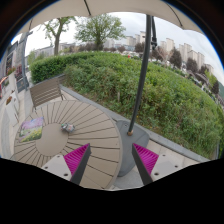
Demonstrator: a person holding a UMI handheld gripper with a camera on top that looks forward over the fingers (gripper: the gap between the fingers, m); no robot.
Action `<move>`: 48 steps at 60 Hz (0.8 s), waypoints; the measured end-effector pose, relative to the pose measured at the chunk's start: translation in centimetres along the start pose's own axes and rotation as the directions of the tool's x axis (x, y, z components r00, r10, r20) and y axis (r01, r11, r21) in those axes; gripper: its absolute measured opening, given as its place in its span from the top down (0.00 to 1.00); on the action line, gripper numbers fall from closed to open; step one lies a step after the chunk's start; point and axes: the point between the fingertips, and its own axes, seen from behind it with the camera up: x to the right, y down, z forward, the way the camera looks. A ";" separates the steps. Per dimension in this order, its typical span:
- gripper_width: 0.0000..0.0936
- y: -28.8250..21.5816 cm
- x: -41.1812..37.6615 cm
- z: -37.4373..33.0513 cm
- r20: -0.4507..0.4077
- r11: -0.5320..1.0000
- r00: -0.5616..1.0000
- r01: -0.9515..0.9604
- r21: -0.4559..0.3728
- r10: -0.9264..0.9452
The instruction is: Arrange mouse
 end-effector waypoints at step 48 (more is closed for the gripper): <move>0.09 2.5 -17.7 3.6 0.300 0.989 0.943 0.131 0.068 -0.145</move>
